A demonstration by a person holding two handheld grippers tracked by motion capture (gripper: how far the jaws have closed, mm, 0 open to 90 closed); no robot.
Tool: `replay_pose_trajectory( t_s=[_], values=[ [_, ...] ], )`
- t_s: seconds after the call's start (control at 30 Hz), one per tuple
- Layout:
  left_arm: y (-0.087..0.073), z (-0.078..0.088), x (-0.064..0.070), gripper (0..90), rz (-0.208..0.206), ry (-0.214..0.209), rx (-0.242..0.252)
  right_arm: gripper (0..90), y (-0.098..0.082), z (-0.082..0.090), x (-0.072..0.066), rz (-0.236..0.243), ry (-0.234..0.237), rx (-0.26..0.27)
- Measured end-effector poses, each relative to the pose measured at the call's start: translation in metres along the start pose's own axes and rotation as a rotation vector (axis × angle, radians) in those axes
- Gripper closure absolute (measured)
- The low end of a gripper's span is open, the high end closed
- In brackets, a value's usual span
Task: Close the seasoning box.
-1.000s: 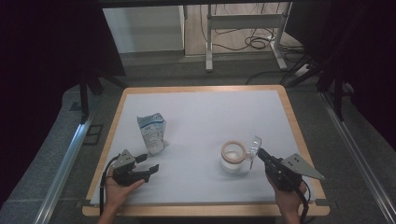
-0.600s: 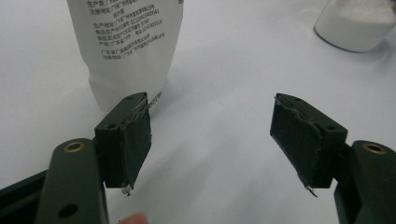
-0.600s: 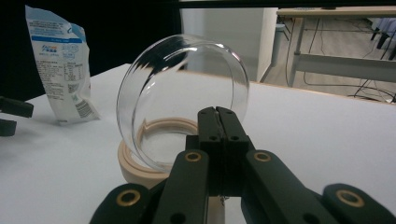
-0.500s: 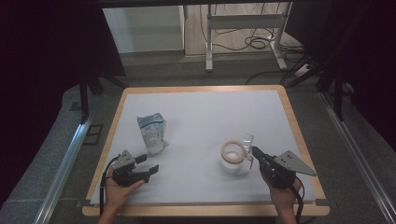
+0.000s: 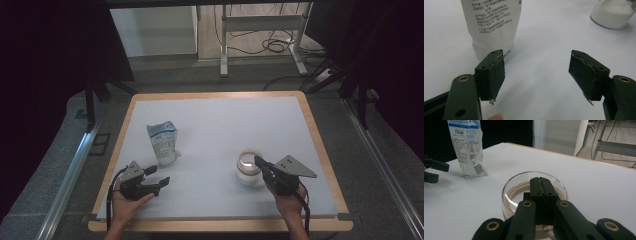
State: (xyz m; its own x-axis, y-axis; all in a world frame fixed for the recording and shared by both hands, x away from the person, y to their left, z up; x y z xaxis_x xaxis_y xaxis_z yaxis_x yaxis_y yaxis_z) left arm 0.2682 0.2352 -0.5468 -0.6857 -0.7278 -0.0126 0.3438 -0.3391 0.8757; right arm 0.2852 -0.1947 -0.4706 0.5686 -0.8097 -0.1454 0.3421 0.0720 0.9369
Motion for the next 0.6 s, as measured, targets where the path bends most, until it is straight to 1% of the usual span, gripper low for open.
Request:
replay_pose_trajectory(
  t_s=[0.23,0.4,0.47,0.53,0.6],
  values=[
    [0.001,0.001,0.0,29.1,0.004,0.002,0.007,89.7,-0.001,0.003,0.002,-0.006,-0.001,0.001],
    [0.001,0.001,-0.001,29.1,0.008,0.003,0.009,82.9,-0.002,0.006,0.009,-0.032,0.0,0.008],
    [0.001,0.001,-0.002,29.2,0.01,0.005,0.01,73.1,-0.002,0.008,0.011,-0.038,0.0,0.009],
    [0.0,0.002,-0.002,29.2,0.011,0.007,0.012,66.6,-0.003,0.01,0.014,-0.043,-0.009,0.007],
    [0.001,0.002,-0.002,29.2,0.01,0.009,0.013,57.9,-0.003,0.012,0.016,-0.054,-0.009,0.007]
  ],
)
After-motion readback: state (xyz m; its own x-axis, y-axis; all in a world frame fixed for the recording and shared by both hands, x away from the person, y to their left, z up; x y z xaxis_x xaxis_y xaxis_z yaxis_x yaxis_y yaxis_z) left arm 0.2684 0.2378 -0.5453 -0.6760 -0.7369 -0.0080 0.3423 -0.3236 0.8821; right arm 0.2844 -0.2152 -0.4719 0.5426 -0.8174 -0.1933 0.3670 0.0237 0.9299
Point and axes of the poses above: each handheld gripper's, and its own axes: z roughly backward along the jaws, y roughly out of its top, x roughly to its right, the point moved 1 cm from there along -z, roughly forward along the jaws, and after that the axes turned 10 degrees about -z, right-handed, at the moved point
